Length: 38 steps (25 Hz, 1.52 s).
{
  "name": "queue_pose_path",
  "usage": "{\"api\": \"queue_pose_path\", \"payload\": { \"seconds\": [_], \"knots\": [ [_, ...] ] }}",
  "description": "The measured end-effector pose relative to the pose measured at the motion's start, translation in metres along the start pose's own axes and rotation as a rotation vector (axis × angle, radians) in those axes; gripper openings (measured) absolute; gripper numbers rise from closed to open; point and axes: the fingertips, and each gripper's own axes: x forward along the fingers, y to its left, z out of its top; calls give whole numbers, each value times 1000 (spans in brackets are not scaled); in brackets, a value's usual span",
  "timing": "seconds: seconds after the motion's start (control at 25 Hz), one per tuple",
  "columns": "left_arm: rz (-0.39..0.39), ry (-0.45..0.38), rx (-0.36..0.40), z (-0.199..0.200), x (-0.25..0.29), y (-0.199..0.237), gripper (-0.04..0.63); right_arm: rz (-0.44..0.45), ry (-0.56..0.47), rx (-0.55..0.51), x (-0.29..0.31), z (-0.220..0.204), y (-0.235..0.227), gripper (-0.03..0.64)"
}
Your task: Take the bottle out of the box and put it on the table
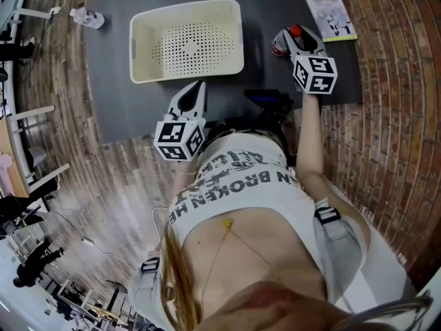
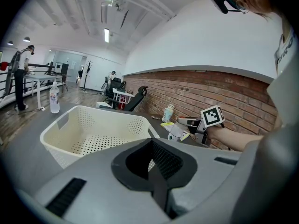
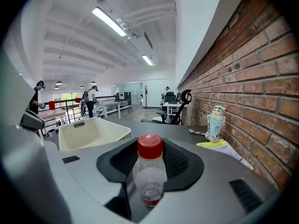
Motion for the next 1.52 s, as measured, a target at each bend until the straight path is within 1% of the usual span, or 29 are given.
{"api": "queue_pose_path", "payload": {
  "seconds": [0.28, 0.68, 1.08, 1.52],
  "knots": [
    [0, -3, -10, -1, 0, 2, 5, -9, -24, 7, 0, 0, 0, 156],
    [-16, -2, -9, -1, -1, 0, 5, -21, -25, 16, -1, 1, 1, 157],
    [-11, -1, -25, -3, -3, 4, 5, -30, -28, 14, 2, 1, 0, 158],
    [-10, -11, -25, -2, -4, 2, 5, -15, -17, 22, -1, -1, 0, 160]
  ]
}}
